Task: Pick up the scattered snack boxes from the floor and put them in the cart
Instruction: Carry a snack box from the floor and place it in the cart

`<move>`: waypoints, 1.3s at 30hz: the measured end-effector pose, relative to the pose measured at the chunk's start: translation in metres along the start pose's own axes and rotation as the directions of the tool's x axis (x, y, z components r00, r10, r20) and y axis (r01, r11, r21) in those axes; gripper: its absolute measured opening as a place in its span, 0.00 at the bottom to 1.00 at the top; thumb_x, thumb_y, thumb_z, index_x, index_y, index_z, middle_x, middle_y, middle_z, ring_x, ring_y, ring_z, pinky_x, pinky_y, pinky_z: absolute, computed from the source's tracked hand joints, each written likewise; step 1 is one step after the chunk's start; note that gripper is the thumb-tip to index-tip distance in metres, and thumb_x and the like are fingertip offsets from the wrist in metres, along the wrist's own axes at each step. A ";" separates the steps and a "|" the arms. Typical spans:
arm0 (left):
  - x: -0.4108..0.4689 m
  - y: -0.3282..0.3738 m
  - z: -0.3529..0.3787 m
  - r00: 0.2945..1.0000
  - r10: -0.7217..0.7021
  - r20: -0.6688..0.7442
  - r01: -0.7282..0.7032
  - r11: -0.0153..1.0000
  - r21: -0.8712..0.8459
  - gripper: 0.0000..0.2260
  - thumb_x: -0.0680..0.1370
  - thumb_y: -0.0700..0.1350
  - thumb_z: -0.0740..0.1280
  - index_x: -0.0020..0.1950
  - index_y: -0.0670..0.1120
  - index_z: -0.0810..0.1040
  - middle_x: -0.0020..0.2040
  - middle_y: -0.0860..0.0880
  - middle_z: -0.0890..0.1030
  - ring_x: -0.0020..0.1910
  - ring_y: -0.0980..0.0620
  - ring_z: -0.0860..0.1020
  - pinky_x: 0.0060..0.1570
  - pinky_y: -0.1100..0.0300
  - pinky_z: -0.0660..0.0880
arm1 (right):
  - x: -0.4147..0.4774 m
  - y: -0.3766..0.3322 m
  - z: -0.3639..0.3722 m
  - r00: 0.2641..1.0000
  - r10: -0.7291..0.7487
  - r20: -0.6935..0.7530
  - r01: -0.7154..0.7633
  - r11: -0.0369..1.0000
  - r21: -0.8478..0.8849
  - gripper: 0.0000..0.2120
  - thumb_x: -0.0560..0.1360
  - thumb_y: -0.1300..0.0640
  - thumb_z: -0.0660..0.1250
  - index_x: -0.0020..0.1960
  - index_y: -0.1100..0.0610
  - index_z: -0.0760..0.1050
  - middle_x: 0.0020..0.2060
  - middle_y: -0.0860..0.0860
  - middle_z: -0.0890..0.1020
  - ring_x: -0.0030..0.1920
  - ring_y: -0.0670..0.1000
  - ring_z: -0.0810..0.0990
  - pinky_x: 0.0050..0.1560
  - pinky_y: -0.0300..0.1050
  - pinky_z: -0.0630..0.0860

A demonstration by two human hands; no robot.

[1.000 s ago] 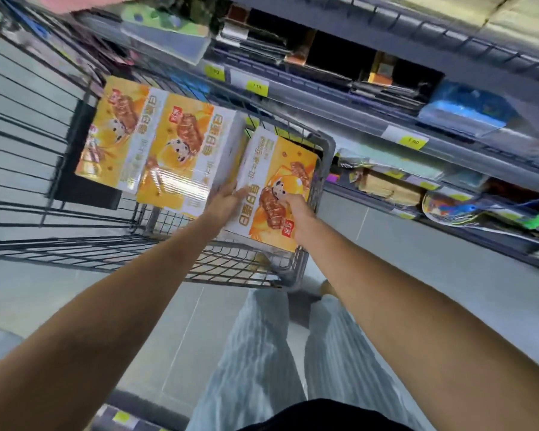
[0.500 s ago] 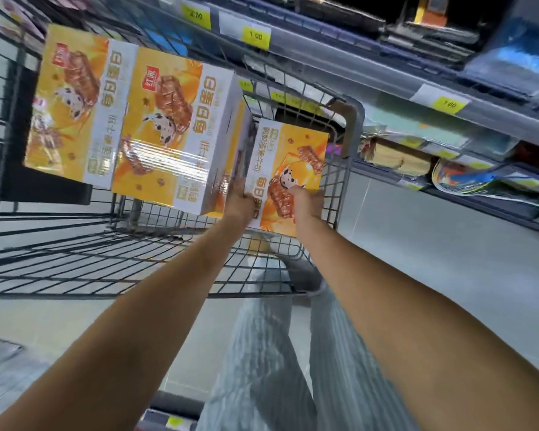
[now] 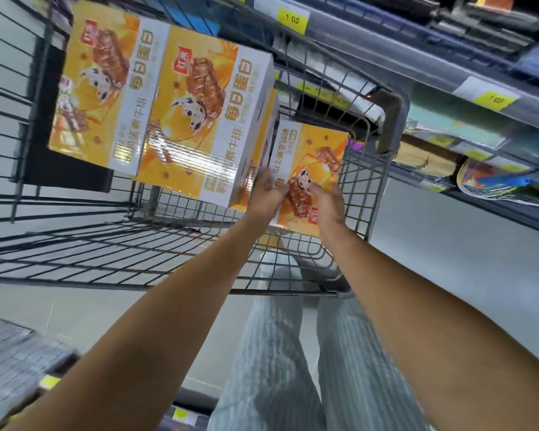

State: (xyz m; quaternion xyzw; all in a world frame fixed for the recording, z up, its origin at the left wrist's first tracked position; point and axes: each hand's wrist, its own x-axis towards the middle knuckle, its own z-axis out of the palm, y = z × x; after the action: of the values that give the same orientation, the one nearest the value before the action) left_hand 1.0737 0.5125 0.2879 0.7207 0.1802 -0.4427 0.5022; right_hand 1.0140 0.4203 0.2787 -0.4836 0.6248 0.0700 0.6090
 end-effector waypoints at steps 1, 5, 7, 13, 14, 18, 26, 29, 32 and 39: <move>-0.004 0.002 0.000 1.000 0.003 -0.005 -0.003 1.000 -0.015 0.24 0.78 0.40 0.64 0.74 0.46 0.64 0.73 0.47 0.68 0.70 0.45 0.70 0.65 0.53 0.70 | -0.003 -0.003 -0.001 1.000 -0.002 -0.008 0.003 1.000 0.013 0.32 0.76 0.55 0.68 0.76 0.56 0.59 0.69 0.52 0.71 0.68 0.53 0.71 0.63 0.44 0.67; -0.024 0.016 0.004 0.998 0.010 -0.069 -0.013 0.999 -0.040 0.19 0.79 0.40 0.64 0.70 0.43 0.68 0.65 0.47 0.74 0.61 0.50 0.74 0.55 0.61 0.68 | -0.024 -0.017 -0.007 0.999 0.032 -0.036 -0.028 0.994 0.107 0.28 0.76 0.58 0.67 0.74 0.59 0.63 0.67 0.53 0.72 0.67 0.54 0.71 0.62 0.44 0.66; -0.034 0.025 0.005 0.995 0.011 -0.095 -0.016 0.999 -0.050 0.17 0.78 0.40 0.64 0.67 0.43 0.71 0.62 0.47 0.76 0.58 0.50 0.75 0.57 0.60 0.69 | -0.032 -0.025 -0.012 0.999 0.026 -0.039 -0.022 0.995 0.098 0.24 0.76 0.58 0.66 0.71 0.60 0.67 0.64 0.53 0.75 0.63 0.53 0.73 0.62 0.43 0.67; -0.062 0.054 0.017 0.979 0.179 -0.099 -0.170 0.981 0.099 0.16 0.77 0.43 0.66 0.65 0.44 0.75 0.58 0.51 0.77 0.57 0.53 0.75 0.57 0.62 0.68 | -0.061 -0.046 -0.039 0.997 -0.070 0.037 0.066 0.993 0.093 0.04 0.75 0.58 0.66 0.47 0.51 0.78 0.55 0.54 0.82 0.56 0.56 0.80 0.52 0.49 0.76; -0.068 0.061 0.022 0.973 0.210 -0.094 -0.196 0.970 0.142 0.16 0.76 0.43 0.67 0.64 0.45 0.76 0.58 0.51 0.78 0.57 0.52 0.76 0.58 0.60 0.69 | -0.069 -0.051 -0.046 0.994 -0.092 0.064 0.084 0.990 0.113 0.06 0.76 0.58 0.65 0.43 0.49 0.76 0.55 0.55 0.83 0.56 0.57 0.80 0.58 0.53 0.76; -0.095 0.081 0.047 0.953 0.296 -0.058 -0.275 0.933 0.233 0.13 0.77 0.42 0.65 0.61 0.46 0.77 0.58 0.47 0.81 0.56 0.48 0.78 0.61 0.52 0.74 | -0.097 -0.069 -0.081 0.985 -0.129 0.113 0.095 0.960 0.265 0.06 0.77 0.59 0.65 0.42 0.51 0.75 0.44 0.54 0.84 0.43 0.53 0.81 0.48 0.49 0.77; -0.158 0.089 0.139 0.902 0.401 0.156 -0.430 0.818 0.382 0.13 0.76 0.42 0.65 0.61 0.46 0.77 0.54 0.47 0.81 0.54 0.49 0.79 0.59 0.50 0.75 | -0.117 -0.068 -0.217 0.979 -0.202 -0.005 0.185 0.889 0.419 0.05 0.80 0.61 0.60 0.46 0.57 0.73 0.47 0.58 0.81 0.36 0.48 0.78 0.36 0.37 0.74; -0.195 0.075 0.200 0.877 0.413 0.245 -0.479 0.788 0.386 0.10 0.78 0.39 0.63 0.57 0.45 0.77 0.49 0.47 0.78 0.49 0.49 0.77 0.46 0.60 0.72 | -0.118 -0.043 -0.288 0.980 -0.193 -0.056 0.198 0.874 0.444 0.08 0.80 0.58 0.61 0.42 0.53 0.73 0.47 0.56 0.81 0.39 0.51 0.78 0.42 0.42 0.71; -0.229 0.059 0.255 0.868 0.404 0.288 -0.491 0.784 0.380 0.11 0.78 0.39 0.64 0.60 0.43 0.76 0.48 0.47 0.77 0.44 0.52 0.76 0.36 0.66 0.69 | -0.124 -0.015 -0.351 0.977 -0.189 -0.100 0.214 0.869 0.446 0.06 0.79 0.57 0.60 0.46 0.55 0.74 0.47 0.56 0.81 0.41 0.52 0.77 0.41 0.42 0.69; -0.308 -0.012 0.396 0.812 0.364 0.457 -0.560 0.707 0.431 0.11 0.78 0.40 0.64 0.60 0.44 0.76 0.46 0.48 0.77 0.37 0.59 0.74 0.29 0.74 0.69 | -0.140 0.070 -0.509 0.954 -0.166 -0.248 0.276 0.806 0.524 0.06 0.79 0.58 0.60 0.43 0.52 0.72 0.51 0.61 0.82 0.40 0.50 0.78 0.41 0.42 0.68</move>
State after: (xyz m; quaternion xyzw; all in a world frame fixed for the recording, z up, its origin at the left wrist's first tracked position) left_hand 0.7172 0.2247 0.4927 0.7675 -0.2324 -0.4492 0.3938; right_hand 0.5833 0.1856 0.4863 -0.3610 0.6123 -0.2317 0.6641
